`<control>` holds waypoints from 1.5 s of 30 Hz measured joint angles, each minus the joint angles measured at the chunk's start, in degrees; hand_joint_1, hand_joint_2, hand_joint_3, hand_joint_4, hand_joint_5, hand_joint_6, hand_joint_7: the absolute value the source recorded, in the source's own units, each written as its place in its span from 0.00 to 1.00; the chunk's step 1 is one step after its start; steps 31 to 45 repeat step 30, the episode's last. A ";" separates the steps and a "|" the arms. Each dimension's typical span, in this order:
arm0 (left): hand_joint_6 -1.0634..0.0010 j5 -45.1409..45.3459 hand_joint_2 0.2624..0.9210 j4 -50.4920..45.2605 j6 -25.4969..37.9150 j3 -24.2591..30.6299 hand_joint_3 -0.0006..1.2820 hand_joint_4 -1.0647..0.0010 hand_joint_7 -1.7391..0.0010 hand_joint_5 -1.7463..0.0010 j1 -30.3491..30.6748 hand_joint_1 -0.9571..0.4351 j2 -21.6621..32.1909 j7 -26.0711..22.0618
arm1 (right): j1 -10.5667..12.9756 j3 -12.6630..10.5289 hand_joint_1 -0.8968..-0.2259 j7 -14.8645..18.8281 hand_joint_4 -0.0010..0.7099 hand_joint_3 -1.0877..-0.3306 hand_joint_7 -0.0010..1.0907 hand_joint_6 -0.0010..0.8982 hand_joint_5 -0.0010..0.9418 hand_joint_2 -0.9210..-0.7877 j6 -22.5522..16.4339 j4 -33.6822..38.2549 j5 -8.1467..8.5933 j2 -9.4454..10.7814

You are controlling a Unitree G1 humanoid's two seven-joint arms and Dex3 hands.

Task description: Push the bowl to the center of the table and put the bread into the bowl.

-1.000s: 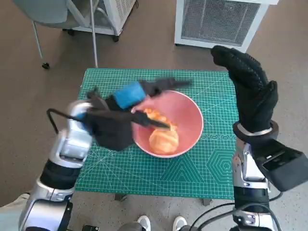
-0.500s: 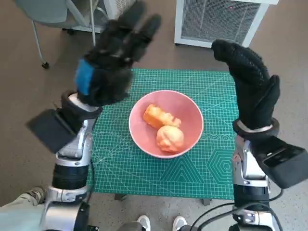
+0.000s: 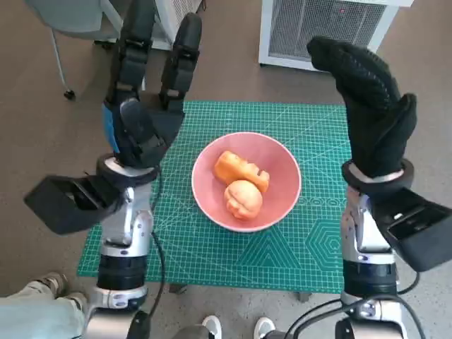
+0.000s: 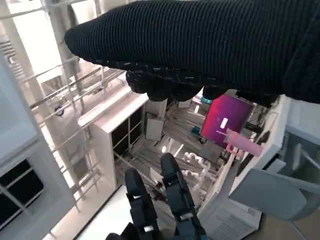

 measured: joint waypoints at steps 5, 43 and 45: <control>0.80 0.69 1.00 0.01 -1.44 -0.06 0.44 0.80 0.95 1.00 0.80 0.17 0.03 -0.01 | -0.61 -0.03 0.32 0.07 0.38 0.36 0.60 0.01 0.01 0.00 -0.67 0.97 -0.20 -0.40; 0.81 3.45 1.00 3.80 -6.91 0.07 0.42 0.80 0.97 1.00 1.12 0.16 0.35 0.81 | -2.10 0.36 0.33 0.18 0.39 0.34 0.59 0.00 0.01 0.00 -2.59 4.44 -0.41 -0.52; 0.81 3.45 1.00 3.80 -6.91 0.07 0.42 0.80 0.97 1.00 1.12 0.16 0.35 0.81 | -2.10 0.36 0.33 0.18 0.39 0.34 0.59 0.00 0.01 0.00 -2.59 4.44 -0.41 -0.52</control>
